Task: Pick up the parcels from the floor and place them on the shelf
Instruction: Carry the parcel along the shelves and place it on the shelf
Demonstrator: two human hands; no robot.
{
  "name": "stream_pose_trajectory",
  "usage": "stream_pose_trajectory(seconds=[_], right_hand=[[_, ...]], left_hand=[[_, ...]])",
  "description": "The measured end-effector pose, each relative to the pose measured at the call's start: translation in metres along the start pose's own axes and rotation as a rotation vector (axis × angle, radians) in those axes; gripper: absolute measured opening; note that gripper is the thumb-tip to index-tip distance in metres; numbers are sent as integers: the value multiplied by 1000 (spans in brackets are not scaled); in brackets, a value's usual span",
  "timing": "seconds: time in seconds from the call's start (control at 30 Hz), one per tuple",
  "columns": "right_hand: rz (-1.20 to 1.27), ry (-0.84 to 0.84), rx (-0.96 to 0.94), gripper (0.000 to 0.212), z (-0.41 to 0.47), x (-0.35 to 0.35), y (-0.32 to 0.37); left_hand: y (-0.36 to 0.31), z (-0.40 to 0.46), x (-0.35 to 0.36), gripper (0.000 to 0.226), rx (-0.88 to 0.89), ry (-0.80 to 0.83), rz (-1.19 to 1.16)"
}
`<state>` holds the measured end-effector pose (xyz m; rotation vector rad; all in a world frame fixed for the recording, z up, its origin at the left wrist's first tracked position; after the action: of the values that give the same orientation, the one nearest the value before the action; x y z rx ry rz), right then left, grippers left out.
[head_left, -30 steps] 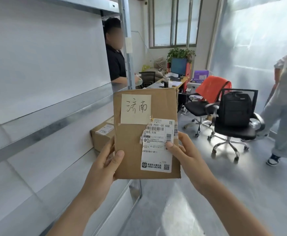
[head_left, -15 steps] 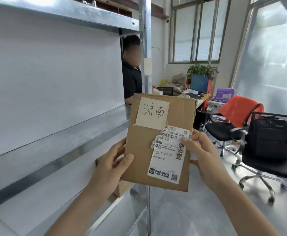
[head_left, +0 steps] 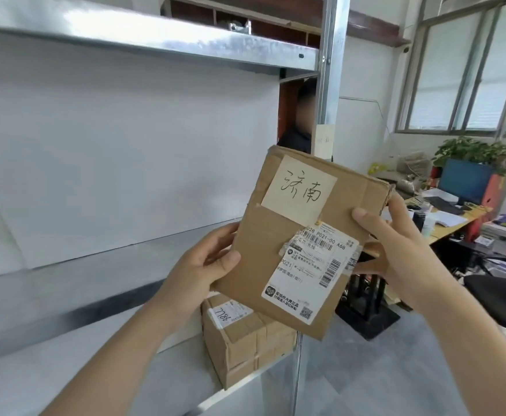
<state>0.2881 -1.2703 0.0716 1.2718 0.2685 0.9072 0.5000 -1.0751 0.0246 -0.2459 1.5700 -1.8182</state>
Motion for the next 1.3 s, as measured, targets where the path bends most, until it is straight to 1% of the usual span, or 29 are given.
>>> stream_pose_trajectory(seconds=[0.1, 0.13, 0.2, 0.3, 0.37, 0.43, 0.47, 0.53, 0.6, 0.63, 0.7, 0.73, 0.77, 0.87, 0.97, 1.1, 1.23, 1.3], right_hand=[[55, 41, -26, 27, 33, 1, 1], [62, 57, -33, 24, 43, 4, 0], [85, 73, -32, 27, 64, 13, -5], [121, 49, 37, 39, 91, 34, -25], [1, 28, 64, 43, 105, 50, -39], [-207, -5, 46, 50, 118, 55, -45], [-293, -27, 45, 55, 125, 53, -47], [-385, -68, 83, 60, 138, 45, -56], [-399, -77, 158, 66, 146, 42, -71], [-399, -77, 190, 70, 148, 44, -79], [-409, -82, 216, 75, 149, 53, -90], [-411, -81, 201, 77, 149, 59, -92], [-409, -75, 164, 77, 149, 65, -92], [-439, 0, 57, 70, 147, 79, -91], [-474, 65, 68, 59, 147, 84, -100], [-479, 43, 30, 55, 154, 61, -98], [-458, 32, 14, 54, 157, 49, -97], [-467, 30, -6, 55, 161, 46, -100]], left_hand=[[-14, 16, -13, 39, 40, -109, 74], [-17, 22, -20, 35, 48, -170, 115], [-22, 32, -36, 39, 29, -318, 191], [-23, 39, -63, 50, -45, -509, 223], [-24, 44, -79, 57, -77, -598, 199], [-22, 56, -91, 68, -101, -669, 136], [-20, 64, -91, 69, -124, -692, 100], [-16, 78, -85, 62, -166, -707, 50], [-12, 90, -79, 45, -200, -704, 65], [-12, 94, -79, 43, -212, -702, 94], [-13, 102, -80, 52, -238, -691, 172], [-12, 107, -80, 57, -247, -687, 199], [-13, 111, -79, 57, -256, -688, 216], [-6, 123, -73, 50, -270, -675, 216], [5, 134, -68, 60, -288, -666, 212], [20, 155, -52, 58, -325, -601, 153], [9, 159, -27, 41, -311, -552, 122], [4, 164, -17, 46, -295, -513, 116]])
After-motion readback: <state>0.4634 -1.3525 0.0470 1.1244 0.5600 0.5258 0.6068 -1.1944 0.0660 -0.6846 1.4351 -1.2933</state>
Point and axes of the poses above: each hand's wrist, its own z-axis towards the middle knuckle, its own x-axis out of the palm, y = z × x, the point moved 6 cm from there along z, towards the middle knuckle, and after that the axes turned 13 degrees about z, right-handed, at the moved point
